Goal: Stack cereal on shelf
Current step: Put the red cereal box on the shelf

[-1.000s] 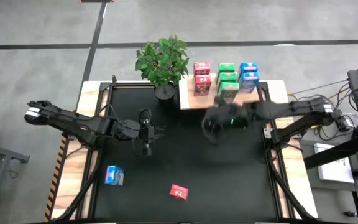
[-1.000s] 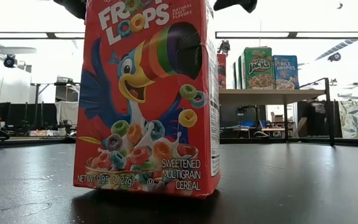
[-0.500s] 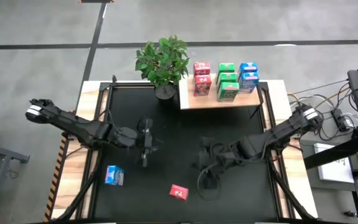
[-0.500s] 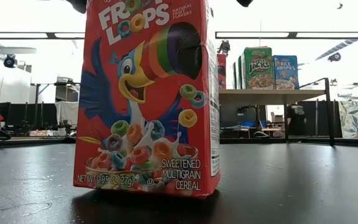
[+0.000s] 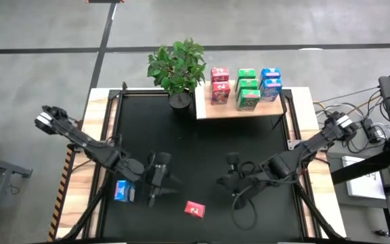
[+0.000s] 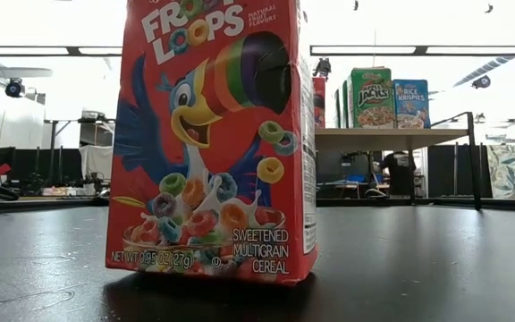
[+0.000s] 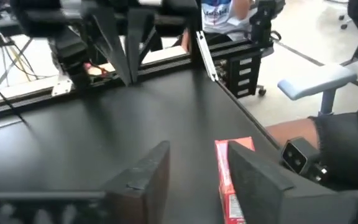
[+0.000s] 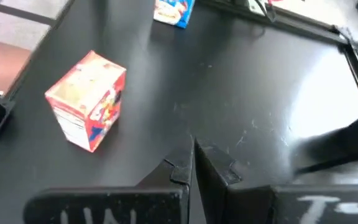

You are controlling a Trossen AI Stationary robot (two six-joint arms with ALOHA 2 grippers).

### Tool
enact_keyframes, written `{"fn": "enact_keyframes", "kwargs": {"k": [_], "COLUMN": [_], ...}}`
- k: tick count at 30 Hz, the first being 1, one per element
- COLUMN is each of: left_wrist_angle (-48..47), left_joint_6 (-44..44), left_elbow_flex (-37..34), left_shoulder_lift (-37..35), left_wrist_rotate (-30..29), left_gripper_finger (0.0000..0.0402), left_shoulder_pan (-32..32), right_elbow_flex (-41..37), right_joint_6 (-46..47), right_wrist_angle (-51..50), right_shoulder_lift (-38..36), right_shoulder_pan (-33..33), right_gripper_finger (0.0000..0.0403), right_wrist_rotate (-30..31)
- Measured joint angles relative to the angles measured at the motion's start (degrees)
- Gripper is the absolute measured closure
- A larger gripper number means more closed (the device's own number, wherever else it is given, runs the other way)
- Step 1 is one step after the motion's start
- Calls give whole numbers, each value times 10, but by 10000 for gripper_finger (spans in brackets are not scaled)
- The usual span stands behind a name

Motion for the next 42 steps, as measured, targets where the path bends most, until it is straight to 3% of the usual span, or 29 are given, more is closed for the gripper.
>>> {"fn": "enact_keyframes", "kwargs": {"k": [9,14,22,34,42], "left_wrist_angle": [67,118,188,200,198], "left_joint_6": [-52,-63,-98,-137,-136], "left_elbow_flex": [0,0,2,2,2], "left_shoulder_lift": [93,144,223,260,262], "left_wrist_rotate": [-1,-1,-6,-17,-17], "left_gripper_finger": [114,75,79,93,179], "left_shoulder_pan": [-8,-25,-39,-43,-44], "right_elbow_flex": [-125,-195,-267,-270,-270], "right_joint_6": [-64,-65,-57,-55,-55], "right_wrist_angle": [123,171,221,223,223], "right_shoulder_lift": [-110,-176,-240,-234,-231], "right_shoulder_pan": [1,2,2,2,2], "right_gripper_finger": [394,394,394,394,394], "right_wrist_rotate": [-1,-2,-3,-5,-5]}}
